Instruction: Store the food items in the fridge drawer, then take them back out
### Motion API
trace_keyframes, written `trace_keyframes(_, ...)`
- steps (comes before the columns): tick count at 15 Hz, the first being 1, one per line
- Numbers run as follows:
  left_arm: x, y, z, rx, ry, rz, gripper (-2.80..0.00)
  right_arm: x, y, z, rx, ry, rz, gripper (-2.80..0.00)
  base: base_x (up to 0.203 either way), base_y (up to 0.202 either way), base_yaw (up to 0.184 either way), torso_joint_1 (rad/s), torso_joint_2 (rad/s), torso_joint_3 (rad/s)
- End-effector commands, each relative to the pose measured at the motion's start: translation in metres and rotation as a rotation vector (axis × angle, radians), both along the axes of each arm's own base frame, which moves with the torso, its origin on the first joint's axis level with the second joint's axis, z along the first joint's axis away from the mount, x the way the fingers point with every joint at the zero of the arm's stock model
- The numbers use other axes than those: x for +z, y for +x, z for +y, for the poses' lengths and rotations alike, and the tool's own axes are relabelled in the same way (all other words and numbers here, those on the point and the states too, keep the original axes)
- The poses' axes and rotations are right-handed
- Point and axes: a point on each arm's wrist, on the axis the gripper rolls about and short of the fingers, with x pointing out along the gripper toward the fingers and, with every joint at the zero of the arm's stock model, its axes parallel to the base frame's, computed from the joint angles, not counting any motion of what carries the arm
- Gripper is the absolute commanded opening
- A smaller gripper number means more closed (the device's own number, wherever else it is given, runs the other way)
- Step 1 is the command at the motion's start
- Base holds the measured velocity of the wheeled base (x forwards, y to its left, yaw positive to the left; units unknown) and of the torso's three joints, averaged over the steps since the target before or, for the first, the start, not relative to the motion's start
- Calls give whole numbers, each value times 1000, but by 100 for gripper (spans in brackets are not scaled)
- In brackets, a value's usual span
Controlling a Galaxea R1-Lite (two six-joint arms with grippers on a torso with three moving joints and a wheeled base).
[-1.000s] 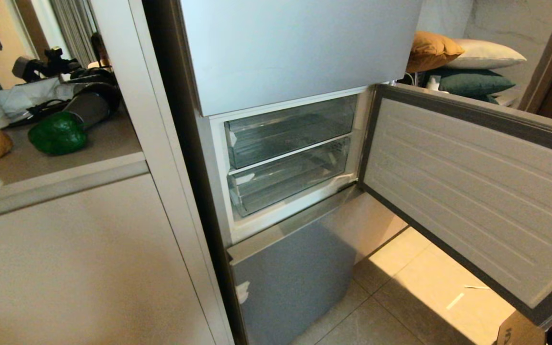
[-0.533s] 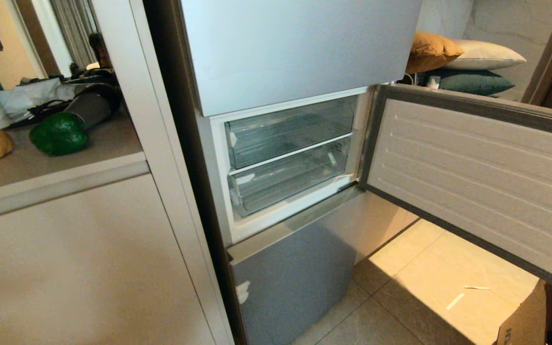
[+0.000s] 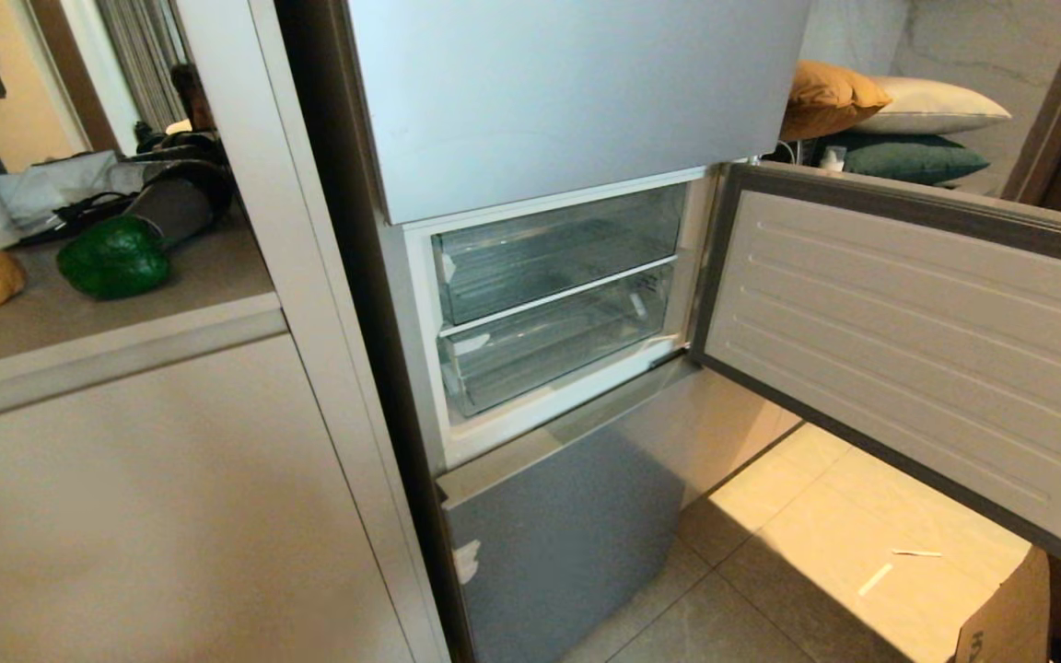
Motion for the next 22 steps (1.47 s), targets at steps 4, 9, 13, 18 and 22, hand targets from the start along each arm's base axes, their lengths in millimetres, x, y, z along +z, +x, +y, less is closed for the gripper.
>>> trace_keyframes(4, 0, 0, 0, 38, 28, 57, -280, -8, 2, 0, -1, -1, 30, -280, 0, 0, 0, 0, 0, 0)
trace_keyframes(9, -1, -10, -1, 51, 31, -109, -280, -8, 2, 0, -1, 5, 30, -280, 0, 0, 0, 0, 0, 0)
trace_keyframes(13, -4, -22, -1, 16, 79, -281, -280, -8, 2, 0, -1, 5, 30, -280, 0, 0, 0, 0, 0, 0)
trace_keyframes(18, -5, -22, -1, 39, 35, -268, -280, -8, 2, 0, 0, 6, 30, -280, 0, 0, 0, 0, 0, 0)
trace_keyframes(22, -4, -22, 0, 60, -8, -267, -280, -8, 2, 0, 0, 6, 30, -280, 0, 0, 0, -6, 11, 9)
